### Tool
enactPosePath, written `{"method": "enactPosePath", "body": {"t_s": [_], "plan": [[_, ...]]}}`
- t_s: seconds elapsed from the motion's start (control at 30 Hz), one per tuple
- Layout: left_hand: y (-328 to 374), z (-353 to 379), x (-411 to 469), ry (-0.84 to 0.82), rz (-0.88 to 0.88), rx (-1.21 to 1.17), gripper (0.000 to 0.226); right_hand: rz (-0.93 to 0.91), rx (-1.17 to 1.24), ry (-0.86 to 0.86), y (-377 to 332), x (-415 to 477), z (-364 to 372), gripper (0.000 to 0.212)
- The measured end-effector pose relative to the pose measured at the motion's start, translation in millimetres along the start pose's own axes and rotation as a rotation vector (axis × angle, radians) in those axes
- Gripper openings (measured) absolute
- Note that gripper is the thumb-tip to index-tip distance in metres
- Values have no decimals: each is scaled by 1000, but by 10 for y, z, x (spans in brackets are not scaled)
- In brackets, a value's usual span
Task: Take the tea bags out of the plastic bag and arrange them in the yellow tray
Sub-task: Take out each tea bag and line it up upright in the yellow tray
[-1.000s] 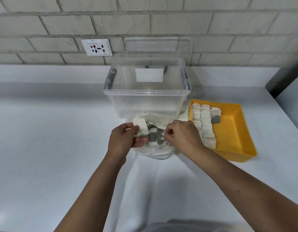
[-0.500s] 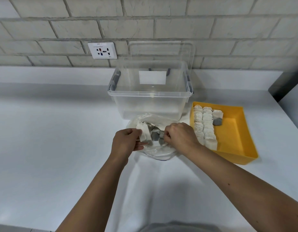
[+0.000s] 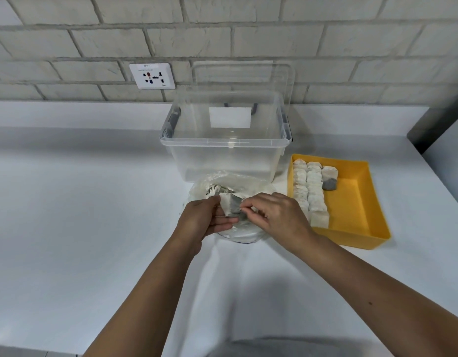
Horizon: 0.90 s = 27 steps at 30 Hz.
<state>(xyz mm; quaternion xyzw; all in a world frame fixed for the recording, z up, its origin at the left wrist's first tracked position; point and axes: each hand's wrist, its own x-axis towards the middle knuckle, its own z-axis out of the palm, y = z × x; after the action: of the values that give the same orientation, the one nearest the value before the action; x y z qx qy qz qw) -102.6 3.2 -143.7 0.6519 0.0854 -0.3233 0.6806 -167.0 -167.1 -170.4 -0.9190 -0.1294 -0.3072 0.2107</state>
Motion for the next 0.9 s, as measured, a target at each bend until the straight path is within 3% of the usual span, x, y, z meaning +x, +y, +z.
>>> {"method": "enactPosePath", "body": {"t_s": [0.2,0.37,0.43,0.6,0.77,0.9], "plan": [[-33,-32,-4,-35,43,48,20,-1,115,-87,12,76,29,11],[-13,-71,19,45,105,88,15,304,283,-211,53,182,-25,14],[-6,-126,48,123,177,153,13,397,205,-289,137,242,-23,14],[-48,-201,108,220,260,298,11,414,-173,-643,193,322,140,23],[-104,-187,107,215,262,320,10,379,-436,-647,50,363,283,31],[-85,-196,101,217,243,281,15,399,-482,-642,43,364,315,22]]}}
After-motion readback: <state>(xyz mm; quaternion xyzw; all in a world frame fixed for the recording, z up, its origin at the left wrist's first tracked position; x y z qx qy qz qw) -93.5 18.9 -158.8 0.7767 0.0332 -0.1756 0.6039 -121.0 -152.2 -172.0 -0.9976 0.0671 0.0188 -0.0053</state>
